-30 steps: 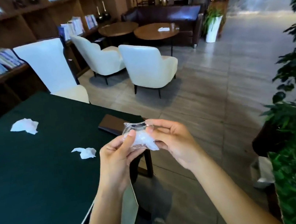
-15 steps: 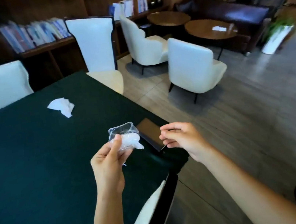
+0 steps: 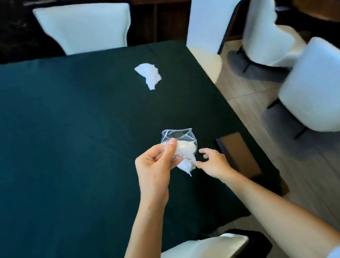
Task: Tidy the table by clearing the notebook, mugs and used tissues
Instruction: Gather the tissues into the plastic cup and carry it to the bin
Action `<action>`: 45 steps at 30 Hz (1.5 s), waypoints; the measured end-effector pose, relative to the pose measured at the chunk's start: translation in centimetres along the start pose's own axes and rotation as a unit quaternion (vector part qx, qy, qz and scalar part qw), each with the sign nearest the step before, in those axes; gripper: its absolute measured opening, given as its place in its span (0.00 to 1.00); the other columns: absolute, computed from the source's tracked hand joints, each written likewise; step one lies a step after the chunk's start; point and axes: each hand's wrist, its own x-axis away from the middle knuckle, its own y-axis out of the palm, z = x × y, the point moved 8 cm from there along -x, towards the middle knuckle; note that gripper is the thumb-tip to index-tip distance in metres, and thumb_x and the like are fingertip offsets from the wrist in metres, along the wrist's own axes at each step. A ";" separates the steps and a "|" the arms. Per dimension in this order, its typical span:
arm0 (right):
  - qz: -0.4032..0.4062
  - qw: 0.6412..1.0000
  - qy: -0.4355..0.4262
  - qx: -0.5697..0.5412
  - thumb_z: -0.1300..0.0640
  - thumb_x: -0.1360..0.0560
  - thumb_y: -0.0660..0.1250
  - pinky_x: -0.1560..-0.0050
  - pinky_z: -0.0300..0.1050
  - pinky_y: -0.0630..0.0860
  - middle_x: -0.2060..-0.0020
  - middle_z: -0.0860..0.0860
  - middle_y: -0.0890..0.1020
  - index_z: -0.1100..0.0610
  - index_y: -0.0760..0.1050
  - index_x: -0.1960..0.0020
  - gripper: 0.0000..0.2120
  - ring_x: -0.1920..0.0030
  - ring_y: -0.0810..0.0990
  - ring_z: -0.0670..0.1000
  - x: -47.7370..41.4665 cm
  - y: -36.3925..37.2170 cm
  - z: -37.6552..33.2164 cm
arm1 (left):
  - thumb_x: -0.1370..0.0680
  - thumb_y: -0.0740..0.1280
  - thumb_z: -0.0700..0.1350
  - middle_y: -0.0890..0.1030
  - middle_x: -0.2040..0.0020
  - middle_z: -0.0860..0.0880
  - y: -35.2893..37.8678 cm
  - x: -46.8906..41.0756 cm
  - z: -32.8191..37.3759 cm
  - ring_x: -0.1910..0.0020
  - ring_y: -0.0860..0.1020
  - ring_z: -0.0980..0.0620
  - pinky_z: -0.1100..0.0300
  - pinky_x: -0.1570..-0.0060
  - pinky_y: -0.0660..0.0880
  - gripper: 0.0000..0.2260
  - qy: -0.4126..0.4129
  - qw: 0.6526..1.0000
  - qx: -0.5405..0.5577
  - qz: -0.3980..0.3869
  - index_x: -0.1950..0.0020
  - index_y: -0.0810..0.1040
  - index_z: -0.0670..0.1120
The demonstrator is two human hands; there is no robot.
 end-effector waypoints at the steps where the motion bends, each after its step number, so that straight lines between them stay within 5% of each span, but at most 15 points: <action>1: -0.004 0.999 -0.012 0.036 0.51 0.24 0.75 0.28 0.52 0.72 0.28 0.59 0.77 0.53 0.70 0.22 0.33 0.29 0.76 0.59 -0.8 0.8 -0.2 | 0.19 0.74 0.44 0.90 0.56 0.39 -0.4 -0.2 -0.1 0.55 0.88 0.46 0.48 0.48 0.86 0.10 0.000 1.000 0.001 0.007 0.56 0.89 0.39; 4: -0.027 0.997 -0.031 0.073 0.47 0.24 0.73 0.27 0.52 0.67 0.24 0.60 0.68 0.49 0.58 0.17 0.40 0.24 0.69 0.60 -2.9 3.0 -0.7 | 0.19 0.74 0.43 0.90 0.56 0.39 -1.6 -0.6 0.0 0.57 0.89 0.47 0.54 0.53 0.86 0.10 0.008 0.999 -0.003 0.032 0.54 0.89 0.37; 7: -0.057 0.992 -0.057 0.092 0.52 0.24 0.72 0.31 0.52 0.71 0.30 0.59 0.74 0.50 0.65 0.21 0.34 0.29 0.74 0.60 -4.4 4.5 -1.5 | 0.19 0.74 0.41 0.90 0.59 0.40 -2.9 -1.2 -0.4 0.59 0.89 0.48 0.59 0.56 0.85 0.09 0.014 0.996 -0.019 0.085 0.56 0.89 0.38; 10: -0.116 0.981 -0.104 0.119 0.62 0.27 0.69 0.49 0.46 0.80 0.52 0.51 0.85 0.53 0.82 0.46 0.11 0.46 0.84 0.55 -5.4 4.9 -2.7 | 0.19 0.74 0.42 0.90 0.60 0.42 -3.7 -1.4 -1.5 0.60 0.89 0.50 0.60 0.56 0.85 0.09 0.005 0.991 -0.031 0.131 0.56 0.89 0.39; 13: -0.214 0.962 -0.136 0.101 0.65 0.29 0.66 0.66 0.31 0.76 0.67 0.45 0.82 0.51 0.82 0.61 0.11 0.61 0.82 0.49 -5.1 4.0 -4.4 | 0.19 0.74 0.45 0.90 0.57 0.41 -3.7 -2.0 -2.8 0.56 0.89 0.46 0.54 0.51 0.86 0.10 -0.018 0.986 -0.054 0.156 0.55 0.90 0.41; 17: -0.459 0.870 -0.177 0.000 0.73 0.30 0.64 0.60 0.45 0.82 0.66 0.53 0.84 0.63 0.83 0.58 0.11 0.64 0.82 0.50 -2.9 2.0 -8.1 | 0.20 0.75 0.46 0.91 0.57 0.45 -3.0 -4.8 -4.0 0.54 0.90 0.45 0.50 0.49 0.87 0.09 -0.041 0.971 -0.106 0.211 0.56 0.90 0.43; 19: -0.505 0.835 -0.207 -0.059 0.73 0.28 0.65 0.59 0.44 0.82 0.60 0.57 0.86 0.64 0.84 0.52 0.11 0.59 0.84 0.52 -2.5 -0.1 -10.8 | 0.21 0.76 0.46 0.91 0.60 0.46 -1.8 -6.5 -4.1 0.57 0.89 0.48 0.49 0.49 0.87 0.08 -0.042 0.961 -0.144 0.232 0.57 0.89 0.45; 22: -0.420 0.861 -0.236 -0.162 0.72 0.25 0.67 0.57 0.52 0.86 0.53 0.62 0.89 0.62 0.86 0.46 0.13 0.55 0.88 0.60 -5.1 -3.3 -14.4 | 0.22 0.75 0.45 0.90 0.62 0.45 0.6 -9.1 -4.7 0.60 0.89 0.49 0.50 0.53 0.87 0.08 -0.050 0.954 -0.180 0.235 0.60 0.89 0.46; 25: -0.271 0.918 -0.239 -0.162 0.68 0.27 0.69 0.52 0.65 0.85 0.56 0.60 0.88 0.59 0.86 0.52 0.09 0.53 0.86 0.67 -9.3 -5.3 -15.7 | 0.22 0.74 0.43 0.90 0.59 0.42 2.8 -11.5 -5.5 0.55 0.90 0.41 0.50 0.50 0.87 0.08 -0.058 0.965 -0.125 0.224 0.58 0.88 0.42; 28: -0.210 0.932 -0.267 -0.130 0.59 0.29 0.73 0.53 0.54 0.85 0.60 0.49 0.89 0.53 0.86 0.54 0.05 0.56 0.87 0.54 -11.7 -5.3 -16.6 | 0.19 0.71 0.42 0.90 0.56 0.39 4.1 -14.0 -5.7 0.54 0.89 0.39 0.55 0.53 0.86 0.10 -0.061 0.968 -0.060 0.238 0.56 0.87 0.38; 33: -0.106 0.929 -0.344 -0.090 0.53 0.25 0.74 0.61 0.50 0.78 0.62 0.53 0.83 0.58 0.83 0.59 0.08 0.61 0.80 0.54 -14.4 -5.7 -18.9 | 0.18 0.70 0.43 0.89 0.54 0.37 4.8 -18.4 -5.5 0.55 0.88 0.43 0.57 0.57 0.85 0.11 -0.085 0.962 -0.016 0.258 0.55 0.89 0.41; 36: -0.174 0.906 -0.377 -0.084 0.51 0.26 0.73 0.67 0.42 0.74 0.66 0.51 0.82 0.57 0.82 0.62 0.10 0.65 0.76 0.51 -15.7 -5.0 -20.4 | 0.16 0.69 0.47 0.87 0.56 0.39 4.4 -20.8 -5.5 0.59 0.84 0.46 0.57 0.61 0.81 0.13 -0.098 0.955 -0.004 0.280 0.52 0.88 0.39; 40: -0.318 0.896 -0.310 -0.010 0.46 0.35 0.69 0.71 0.40 0.66 0.75 0.46 0.74 0.60 0.76 0.66 0.16 0.71 0.66 0.46 -19.0 -3.3 -20.0 | 0.15 0.67 0.44 0.83 0.54 0.37 3.1 -23.0 -5.3 0.56 0.81 0.41 0.51 0.57 0.79 0.16 -0.082 0.944 0.042 0.317 0.49 0.82 0.29; 45: -0.271 0.929 -0.227 -0.108 0.57 0.31 0.70 0.67 0.36 0.75 0.69 0.43 0.86 0.50 0.86 0.60 0.06 0.69 0.79 0.41 -23.6 -3.0 -20.2 | 0.15 0.66 0.45 0.88 0.45 0.37 3.6 -25.3 -5.1 0.48 0.86 0.44 0.47 0.41 0.83 0.13 -0.079 0.964 0.066 0.247 0.46 0.86 0.36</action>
